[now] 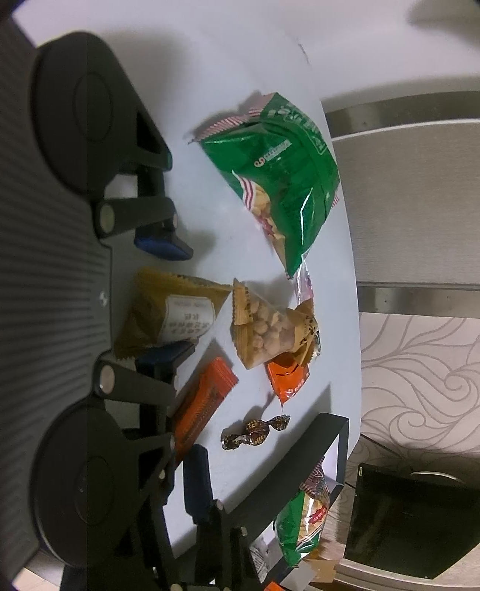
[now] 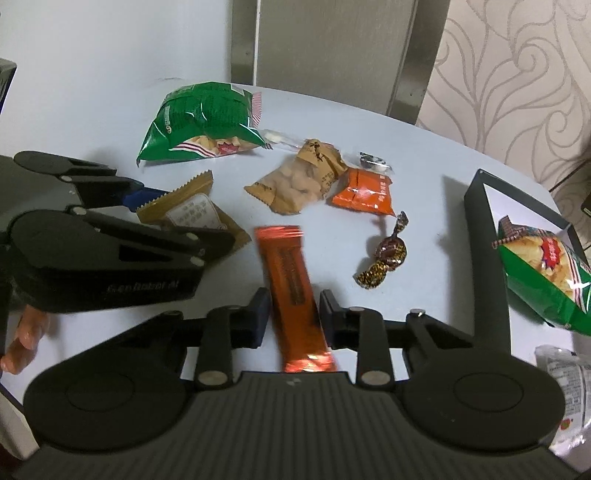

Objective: Organize snacks
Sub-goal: 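Grasp the tan cake packet with the left tool while the right tool grasps the red-orange bar, then carry the cake packet and red-orange bar into the black box and release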

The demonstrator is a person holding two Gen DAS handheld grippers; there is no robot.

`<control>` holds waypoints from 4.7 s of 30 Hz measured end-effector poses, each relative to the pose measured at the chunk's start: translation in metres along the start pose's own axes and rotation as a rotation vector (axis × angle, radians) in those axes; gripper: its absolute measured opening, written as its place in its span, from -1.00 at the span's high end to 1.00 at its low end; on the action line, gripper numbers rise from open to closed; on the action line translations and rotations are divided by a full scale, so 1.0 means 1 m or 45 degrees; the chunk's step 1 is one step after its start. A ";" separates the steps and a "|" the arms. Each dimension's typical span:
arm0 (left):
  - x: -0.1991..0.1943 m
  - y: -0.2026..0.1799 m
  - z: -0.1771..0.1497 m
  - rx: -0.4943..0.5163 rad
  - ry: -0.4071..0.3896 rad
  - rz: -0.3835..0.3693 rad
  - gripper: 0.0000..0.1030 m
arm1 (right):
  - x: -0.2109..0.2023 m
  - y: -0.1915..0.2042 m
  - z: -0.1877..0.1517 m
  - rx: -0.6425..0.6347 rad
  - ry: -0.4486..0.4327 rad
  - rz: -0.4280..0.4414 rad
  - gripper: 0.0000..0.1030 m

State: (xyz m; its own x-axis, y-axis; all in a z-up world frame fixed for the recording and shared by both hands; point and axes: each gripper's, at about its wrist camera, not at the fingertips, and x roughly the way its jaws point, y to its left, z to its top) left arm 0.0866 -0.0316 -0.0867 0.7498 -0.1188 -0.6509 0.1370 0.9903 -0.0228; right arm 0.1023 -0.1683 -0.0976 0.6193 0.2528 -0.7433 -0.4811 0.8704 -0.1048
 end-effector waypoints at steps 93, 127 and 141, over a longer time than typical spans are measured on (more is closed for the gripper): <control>-0.006 -0.135 0.074 0.103 -0.136 -0.250 0.27 | -0.138 -0.103 -0.068 0.439 -0.229 -0.277 0.53; 0.074 -0.227 0.103 0.191 -0.083 -0.216 0.27 | -0.114 -0.188 -0.097 0.412 -0.113 -0.271 0.53; 0.072 -0.221 0.097 0.170 -0.068 -0.171 0.25 | -0.103 -0.191 -0.097 0.396 -0.102 -0.250 0.53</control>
State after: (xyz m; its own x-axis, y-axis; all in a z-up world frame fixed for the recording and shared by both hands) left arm 0.1736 -0.2665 -0.0549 0.7516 -0.2564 -0.6078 0.3203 0.9473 -0.0035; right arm 0.0704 -0.4018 -0.0647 0.7335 0.0901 -0.6736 -0.1449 0.9891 -0.0255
